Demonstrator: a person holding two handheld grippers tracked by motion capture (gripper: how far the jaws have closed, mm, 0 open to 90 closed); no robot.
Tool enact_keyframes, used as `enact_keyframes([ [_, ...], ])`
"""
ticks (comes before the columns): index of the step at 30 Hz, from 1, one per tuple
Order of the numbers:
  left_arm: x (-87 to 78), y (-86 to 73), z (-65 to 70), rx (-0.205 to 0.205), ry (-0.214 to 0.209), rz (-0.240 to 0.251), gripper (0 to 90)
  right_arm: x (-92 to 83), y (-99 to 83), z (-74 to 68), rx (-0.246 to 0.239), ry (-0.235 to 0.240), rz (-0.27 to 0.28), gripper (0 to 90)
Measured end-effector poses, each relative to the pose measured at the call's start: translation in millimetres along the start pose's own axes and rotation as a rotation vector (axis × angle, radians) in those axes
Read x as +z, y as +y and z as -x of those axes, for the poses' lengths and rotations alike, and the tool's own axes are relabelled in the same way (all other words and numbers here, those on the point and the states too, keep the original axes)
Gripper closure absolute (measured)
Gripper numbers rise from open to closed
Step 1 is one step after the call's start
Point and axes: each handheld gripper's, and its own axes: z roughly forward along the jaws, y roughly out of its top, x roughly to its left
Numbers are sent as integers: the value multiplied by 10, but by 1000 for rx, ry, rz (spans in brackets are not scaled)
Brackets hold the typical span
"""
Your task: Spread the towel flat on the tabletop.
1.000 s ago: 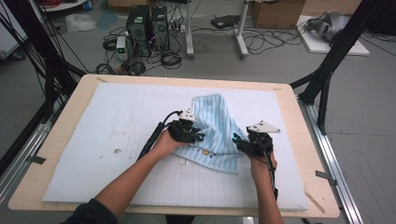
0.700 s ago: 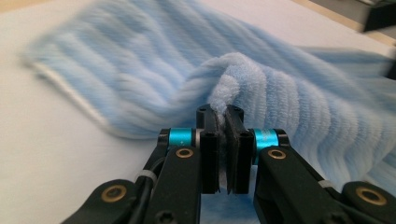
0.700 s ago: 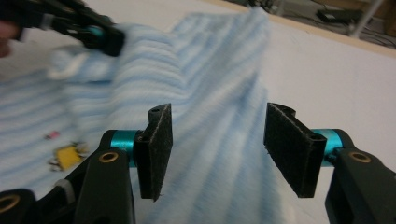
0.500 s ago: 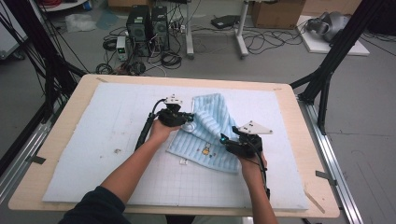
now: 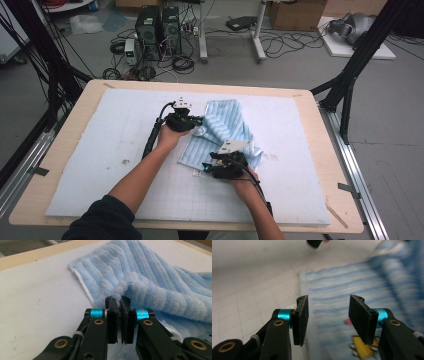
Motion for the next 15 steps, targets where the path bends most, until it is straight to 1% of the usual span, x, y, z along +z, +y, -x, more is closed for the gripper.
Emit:
enact_keyframes([
  [1, -7, 0, -9, -2, 0, -1, 852, 129, 3, -40, -23, -2, -57, 538],
  [2, -15, 0, -17, -6, 2, 0, 852, 185, -4, -43, -24, -3, -90, 556],
  [3, -28, 1, -30, -8, 8, 0, 852, 185, -4, -43, -24, -3, -90, 556],
  [4, -60, 5, -62, -10, 13, 2, 852, 195, 15, -34, 4, 28, -87, 709],
  [5, -60, 5, -62, -10, 13, 2, 852, 201, 19, -34, 13, 53, -90, 777],
  [6, -78, 7, -77, -16, 17, 2, 852, 207, 22, -51, 10, 64, -91, 818],
  [7, -96, 9, -96, -16, 19, 4, 852, 207, 22, -51, 10, 64, -91, 818],
  [8, -116, 10, -114, -16, 24, 4, 852, 216, 27, -80, 8, 92, -94, 844],
  [9, -136, 10, -136, -13, 32, 4, 852, 216, 27, -80, 8, 92, -94, 844],
  [10, -155, 7, -158, -18, 35, 5, 852, 225, 27, -95, 9, 120, -96, 847],
  [11, -180, 3, -184, -21, 38, 4, 852, 242, 36, -128, 10, 161, -102, 847],
  [12, -205, -2, -211, -24, 43, 4, 852, 242, 36, -128, 10, 161, -102, 847],
  [13, -235, -8, -240, -25, 51, -1, 852, 266, 42, -160, 11, 213, -107, 847],
  [14, -263, -17, -269, -30, 59, -5, 852, 278, 47, -178, 10, 234, -109, 847],
  [15, -293, -28, -301, -29, 66, -11, 852, 278, 47, -178, 10, 234, -109, 847],
])
